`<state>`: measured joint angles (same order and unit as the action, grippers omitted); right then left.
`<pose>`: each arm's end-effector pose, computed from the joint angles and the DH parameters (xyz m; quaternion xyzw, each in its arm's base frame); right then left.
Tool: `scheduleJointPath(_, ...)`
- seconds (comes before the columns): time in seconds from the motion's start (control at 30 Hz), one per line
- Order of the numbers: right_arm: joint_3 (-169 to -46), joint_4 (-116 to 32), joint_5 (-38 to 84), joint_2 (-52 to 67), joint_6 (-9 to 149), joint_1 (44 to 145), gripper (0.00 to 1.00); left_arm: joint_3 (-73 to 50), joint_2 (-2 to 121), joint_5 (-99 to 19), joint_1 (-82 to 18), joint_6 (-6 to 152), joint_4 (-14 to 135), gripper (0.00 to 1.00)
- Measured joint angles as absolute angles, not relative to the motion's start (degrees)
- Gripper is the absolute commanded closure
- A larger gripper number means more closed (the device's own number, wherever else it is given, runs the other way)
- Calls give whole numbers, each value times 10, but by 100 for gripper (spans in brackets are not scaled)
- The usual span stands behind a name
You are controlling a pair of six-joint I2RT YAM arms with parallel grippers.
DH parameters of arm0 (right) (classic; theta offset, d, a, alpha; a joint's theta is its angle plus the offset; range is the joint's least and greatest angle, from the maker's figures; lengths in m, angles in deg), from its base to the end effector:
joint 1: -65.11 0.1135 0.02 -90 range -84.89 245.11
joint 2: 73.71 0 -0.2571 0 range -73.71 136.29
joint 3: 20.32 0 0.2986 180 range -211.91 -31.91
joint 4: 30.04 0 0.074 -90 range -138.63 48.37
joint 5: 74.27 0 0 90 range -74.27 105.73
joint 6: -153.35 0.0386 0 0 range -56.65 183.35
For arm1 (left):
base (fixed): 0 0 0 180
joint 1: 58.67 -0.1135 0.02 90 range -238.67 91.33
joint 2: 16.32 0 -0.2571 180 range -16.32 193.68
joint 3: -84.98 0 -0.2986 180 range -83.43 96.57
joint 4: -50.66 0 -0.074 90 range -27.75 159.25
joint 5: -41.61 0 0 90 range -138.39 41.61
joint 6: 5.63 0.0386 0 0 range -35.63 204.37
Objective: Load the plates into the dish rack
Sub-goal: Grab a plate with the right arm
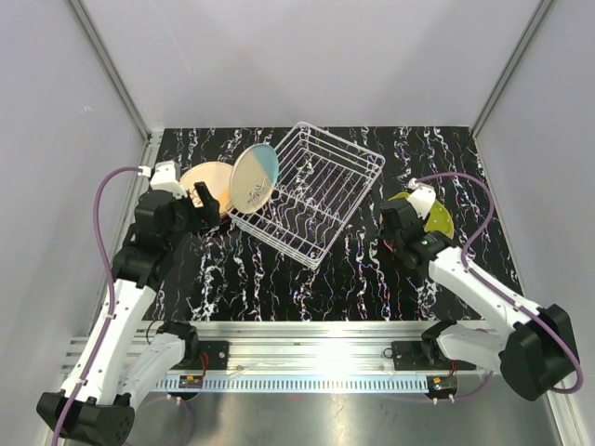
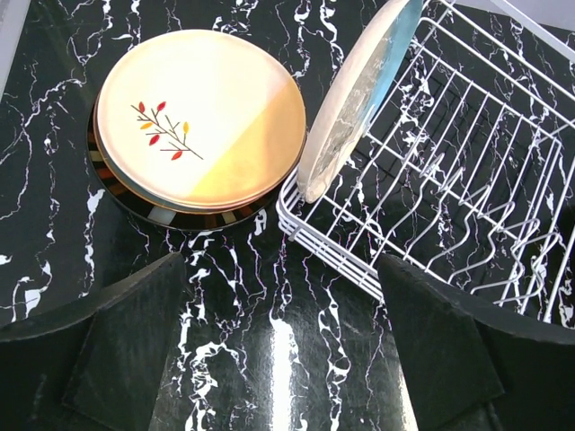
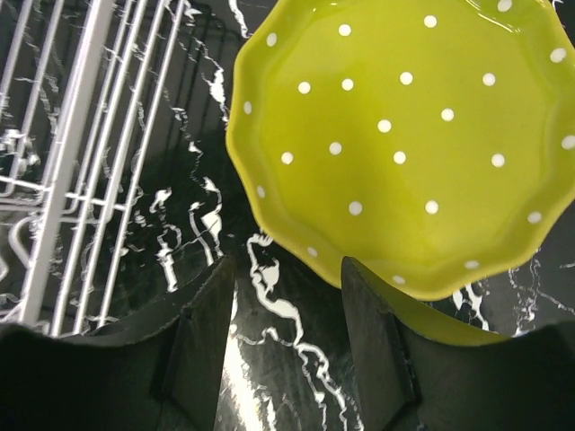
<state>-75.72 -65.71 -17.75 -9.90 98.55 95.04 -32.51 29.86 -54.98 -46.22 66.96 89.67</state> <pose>0.2517 0.1204 0.2267 0.1528 0.8757 -0.0224 0.4576 0.2277 -0.0457 0.3396 -0.0678 0.8288 -0.0963 0.5470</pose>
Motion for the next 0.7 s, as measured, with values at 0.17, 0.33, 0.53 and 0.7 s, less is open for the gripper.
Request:
scheduleJointPath(0.17,-757,-627,-145,-50,954,930,44,-325,299,-562,-462,668,898,1)
scheduleJointPath(0.33,-760,-606,-125,-15,931,917,45,-325,299,-573,-462,668,900,1)
scheduleJointPath(0.53,-775,-594,-118,20,896,908,51,-325,299,-575,-462,667,900,1)
scheduleJointPath(0.7,-792,-584,-118,38,869,903,52,-325,299,-575,-462,667,900,1)
